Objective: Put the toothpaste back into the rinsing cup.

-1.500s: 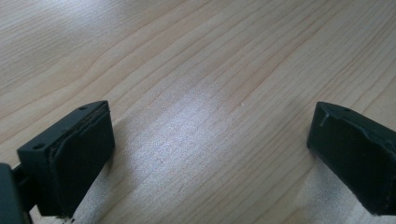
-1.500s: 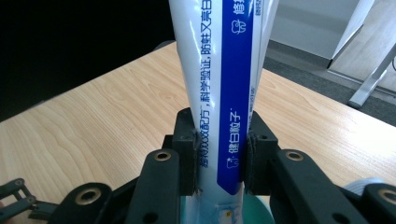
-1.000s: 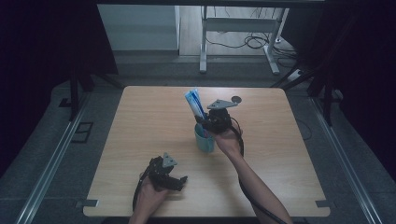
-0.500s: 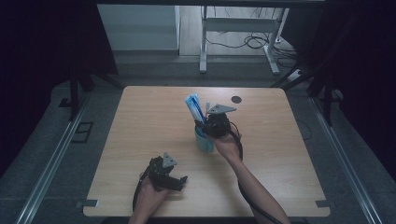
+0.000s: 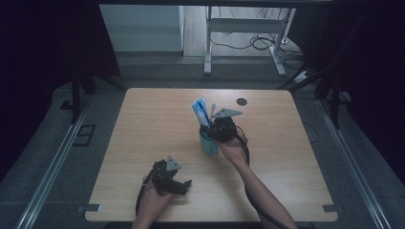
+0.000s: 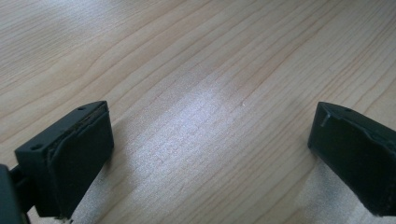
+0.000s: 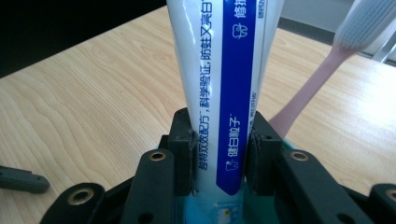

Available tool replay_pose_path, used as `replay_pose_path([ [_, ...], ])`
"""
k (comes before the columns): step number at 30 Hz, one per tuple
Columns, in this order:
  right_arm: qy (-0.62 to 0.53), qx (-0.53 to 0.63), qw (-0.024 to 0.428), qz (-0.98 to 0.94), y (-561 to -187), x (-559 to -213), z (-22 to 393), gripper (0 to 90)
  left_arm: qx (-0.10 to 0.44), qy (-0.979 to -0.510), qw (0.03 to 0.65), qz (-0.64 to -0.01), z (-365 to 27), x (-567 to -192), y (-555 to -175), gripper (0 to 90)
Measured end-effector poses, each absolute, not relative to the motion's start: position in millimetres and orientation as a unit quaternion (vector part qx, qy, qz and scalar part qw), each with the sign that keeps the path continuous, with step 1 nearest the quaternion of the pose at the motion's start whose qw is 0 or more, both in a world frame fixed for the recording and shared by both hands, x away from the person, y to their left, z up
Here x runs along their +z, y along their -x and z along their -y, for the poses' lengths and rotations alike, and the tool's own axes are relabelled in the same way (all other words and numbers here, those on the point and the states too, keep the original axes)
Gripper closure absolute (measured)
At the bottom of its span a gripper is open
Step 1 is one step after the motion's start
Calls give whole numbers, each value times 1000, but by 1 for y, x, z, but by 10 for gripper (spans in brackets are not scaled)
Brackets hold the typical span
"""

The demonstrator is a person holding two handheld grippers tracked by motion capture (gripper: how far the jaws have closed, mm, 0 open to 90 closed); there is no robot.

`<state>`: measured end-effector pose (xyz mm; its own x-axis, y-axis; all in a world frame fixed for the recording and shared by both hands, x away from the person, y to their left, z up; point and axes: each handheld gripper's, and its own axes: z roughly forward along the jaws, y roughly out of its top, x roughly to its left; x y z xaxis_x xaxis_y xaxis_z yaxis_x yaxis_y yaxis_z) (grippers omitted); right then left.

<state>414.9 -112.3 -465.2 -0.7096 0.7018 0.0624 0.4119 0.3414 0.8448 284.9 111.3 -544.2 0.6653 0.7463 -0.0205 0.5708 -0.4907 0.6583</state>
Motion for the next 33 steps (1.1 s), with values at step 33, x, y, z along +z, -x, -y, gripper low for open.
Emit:
replay_pose_path([
  [33,-336,440,130,-823,-413,-459,120,363,135,-853,324,-386,-111,-544,-285,3],
])
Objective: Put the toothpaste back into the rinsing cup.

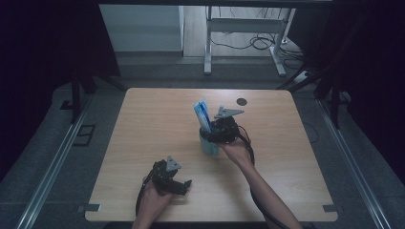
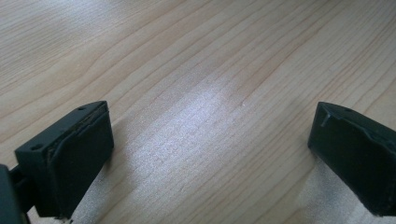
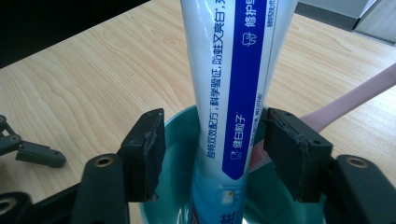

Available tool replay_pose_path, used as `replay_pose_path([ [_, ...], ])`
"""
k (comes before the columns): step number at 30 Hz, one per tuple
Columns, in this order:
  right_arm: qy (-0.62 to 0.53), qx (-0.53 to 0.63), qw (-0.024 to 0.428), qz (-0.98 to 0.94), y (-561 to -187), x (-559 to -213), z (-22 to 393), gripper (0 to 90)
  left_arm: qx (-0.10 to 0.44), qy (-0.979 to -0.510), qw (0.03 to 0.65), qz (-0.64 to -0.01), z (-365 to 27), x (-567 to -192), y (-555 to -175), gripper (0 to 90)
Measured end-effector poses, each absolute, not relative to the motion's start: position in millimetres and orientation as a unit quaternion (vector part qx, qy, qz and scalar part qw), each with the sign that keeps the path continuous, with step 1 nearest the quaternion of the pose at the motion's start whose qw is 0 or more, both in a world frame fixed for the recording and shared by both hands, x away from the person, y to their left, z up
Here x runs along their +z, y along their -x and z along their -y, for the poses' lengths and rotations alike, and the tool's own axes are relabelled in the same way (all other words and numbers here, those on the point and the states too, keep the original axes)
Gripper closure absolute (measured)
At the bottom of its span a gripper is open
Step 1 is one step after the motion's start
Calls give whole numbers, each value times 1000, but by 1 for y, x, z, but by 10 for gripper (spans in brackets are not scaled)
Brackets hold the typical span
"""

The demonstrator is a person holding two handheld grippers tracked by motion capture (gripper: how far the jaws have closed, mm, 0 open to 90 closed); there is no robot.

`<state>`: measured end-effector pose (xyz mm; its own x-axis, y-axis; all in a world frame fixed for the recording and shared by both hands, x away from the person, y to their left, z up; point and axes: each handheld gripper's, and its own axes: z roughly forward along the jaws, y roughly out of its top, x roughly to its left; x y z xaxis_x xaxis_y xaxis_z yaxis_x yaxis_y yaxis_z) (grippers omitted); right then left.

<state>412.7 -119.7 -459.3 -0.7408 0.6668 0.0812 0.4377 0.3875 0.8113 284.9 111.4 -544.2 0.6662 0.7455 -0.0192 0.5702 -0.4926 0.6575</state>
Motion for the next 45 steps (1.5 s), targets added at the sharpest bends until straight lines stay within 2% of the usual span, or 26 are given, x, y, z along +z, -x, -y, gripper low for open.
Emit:
replay_pose_path([
  [10,-332,443,113,-825,-410,-454,122,276,135,-853,324,-386,-111,-544,-285,3],
  [22,-318,427,119,-838,-404,-449,122,163,135,-853,324,-386,-111,-544,-285,4],
  [45,-297,424,116,-848,-382,-432,130,140,137,-853,325,-385,-111,-544,-285,3],
])
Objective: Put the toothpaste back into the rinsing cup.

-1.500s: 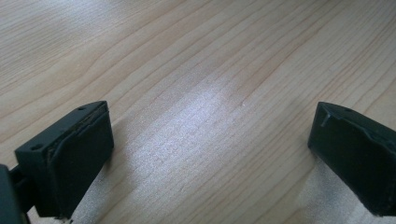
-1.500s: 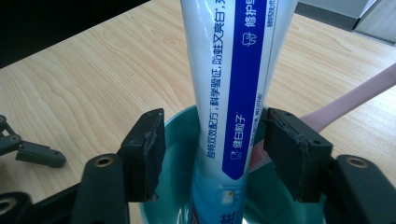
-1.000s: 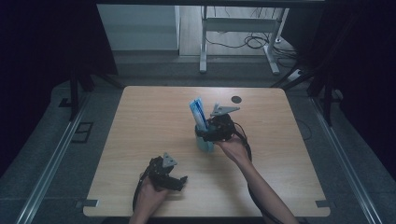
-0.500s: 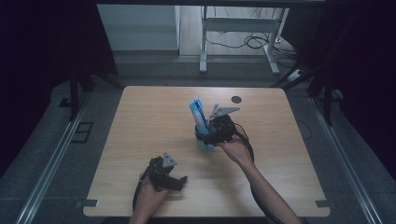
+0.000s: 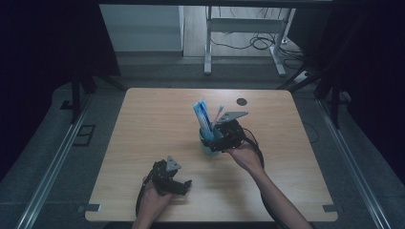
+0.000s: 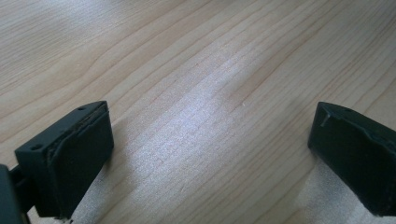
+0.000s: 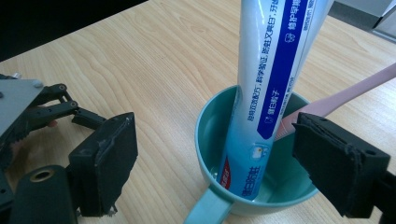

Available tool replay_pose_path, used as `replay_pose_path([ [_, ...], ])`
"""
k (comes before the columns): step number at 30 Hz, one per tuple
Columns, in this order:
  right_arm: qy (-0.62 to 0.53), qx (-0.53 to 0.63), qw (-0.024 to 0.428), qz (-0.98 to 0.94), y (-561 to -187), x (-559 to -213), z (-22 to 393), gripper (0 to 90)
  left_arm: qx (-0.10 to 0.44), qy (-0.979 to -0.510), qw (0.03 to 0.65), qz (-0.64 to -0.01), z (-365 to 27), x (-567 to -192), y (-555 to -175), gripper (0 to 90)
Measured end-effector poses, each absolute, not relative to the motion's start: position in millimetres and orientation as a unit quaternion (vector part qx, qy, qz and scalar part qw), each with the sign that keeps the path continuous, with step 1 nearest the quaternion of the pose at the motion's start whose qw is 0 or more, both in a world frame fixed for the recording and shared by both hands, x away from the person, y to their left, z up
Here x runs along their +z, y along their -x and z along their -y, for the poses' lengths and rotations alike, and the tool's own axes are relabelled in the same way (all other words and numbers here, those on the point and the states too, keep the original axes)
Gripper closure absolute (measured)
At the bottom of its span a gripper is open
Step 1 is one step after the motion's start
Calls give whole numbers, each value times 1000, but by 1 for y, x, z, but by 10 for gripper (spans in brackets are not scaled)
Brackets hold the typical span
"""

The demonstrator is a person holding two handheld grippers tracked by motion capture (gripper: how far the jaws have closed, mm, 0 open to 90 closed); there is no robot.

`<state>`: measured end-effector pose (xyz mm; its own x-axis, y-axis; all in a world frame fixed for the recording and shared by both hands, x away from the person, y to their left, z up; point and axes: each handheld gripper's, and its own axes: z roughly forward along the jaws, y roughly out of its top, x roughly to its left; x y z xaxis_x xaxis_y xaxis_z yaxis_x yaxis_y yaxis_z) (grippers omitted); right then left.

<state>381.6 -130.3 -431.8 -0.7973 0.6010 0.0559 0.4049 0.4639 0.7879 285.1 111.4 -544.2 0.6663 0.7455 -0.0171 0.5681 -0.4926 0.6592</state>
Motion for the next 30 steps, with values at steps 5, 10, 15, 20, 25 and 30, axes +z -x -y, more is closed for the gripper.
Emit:
replay_pose_path([
  [5,-293,425,117,-848,-377,-430,135,139,137,-853,325,-385,-111,-544,-285,3],
  [10,-294,426,115,-848,-373,-430,141,138,137,-853,325,-385,-111,-544,-285,3],
  [15,-289,428,118,-848,-369,-431,147,138,137,-853,325,-385,-111,-544,-285,4],
  [20,-289,431,120,-847,-365,-432,154,138,137,-853,325,-385,-111,-544,-285,3],
  [25,-288,429,121,-848,-361,-434,162,138,137,-853,325,-385,-111,-544,-285,3],
  [30,-287,426,125,-849,-357,-436,170,138,137,-852,326,-385,-111,-544,-285,3],
])
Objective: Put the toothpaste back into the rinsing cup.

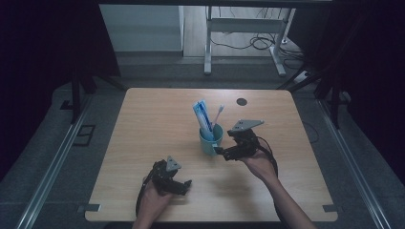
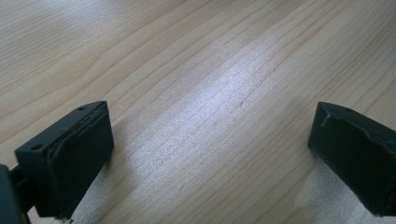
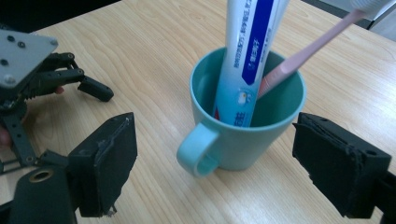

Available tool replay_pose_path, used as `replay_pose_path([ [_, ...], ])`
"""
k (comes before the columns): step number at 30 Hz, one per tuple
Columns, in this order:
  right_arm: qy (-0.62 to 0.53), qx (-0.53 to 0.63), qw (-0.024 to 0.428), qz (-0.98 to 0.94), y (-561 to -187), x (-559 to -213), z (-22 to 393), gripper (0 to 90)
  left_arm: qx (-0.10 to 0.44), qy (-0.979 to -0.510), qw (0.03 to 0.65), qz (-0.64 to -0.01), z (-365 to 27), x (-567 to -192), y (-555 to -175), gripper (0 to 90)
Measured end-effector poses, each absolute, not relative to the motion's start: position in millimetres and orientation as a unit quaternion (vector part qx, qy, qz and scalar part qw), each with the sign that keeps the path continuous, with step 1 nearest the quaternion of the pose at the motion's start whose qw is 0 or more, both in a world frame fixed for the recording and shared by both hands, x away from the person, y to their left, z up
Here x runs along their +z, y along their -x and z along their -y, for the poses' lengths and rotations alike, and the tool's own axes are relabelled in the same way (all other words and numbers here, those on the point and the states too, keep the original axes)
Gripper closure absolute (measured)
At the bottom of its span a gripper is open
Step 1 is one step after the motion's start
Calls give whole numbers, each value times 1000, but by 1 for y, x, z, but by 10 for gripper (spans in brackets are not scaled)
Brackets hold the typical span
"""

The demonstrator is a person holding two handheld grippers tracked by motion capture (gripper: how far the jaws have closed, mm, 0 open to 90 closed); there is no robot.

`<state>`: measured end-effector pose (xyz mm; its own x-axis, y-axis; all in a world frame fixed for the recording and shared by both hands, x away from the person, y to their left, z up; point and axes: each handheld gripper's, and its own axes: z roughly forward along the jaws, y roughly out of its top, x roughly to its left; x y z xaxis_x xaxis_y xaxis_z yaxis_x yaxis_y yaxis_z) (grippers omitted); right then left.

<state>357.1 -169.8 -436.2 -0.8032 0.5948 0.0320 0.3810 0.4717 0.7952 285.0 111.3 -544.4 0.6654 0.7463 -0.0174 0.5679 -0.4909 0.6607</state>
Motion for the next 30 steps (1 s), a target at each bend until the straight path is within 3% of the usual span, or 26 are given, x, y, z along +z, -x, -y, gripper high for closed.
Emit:
replay_pose_path([
  [30,-322,417,126,-841,-333,-460,225,137,137,-853,325,-385,-111,-544,-285,4],
])
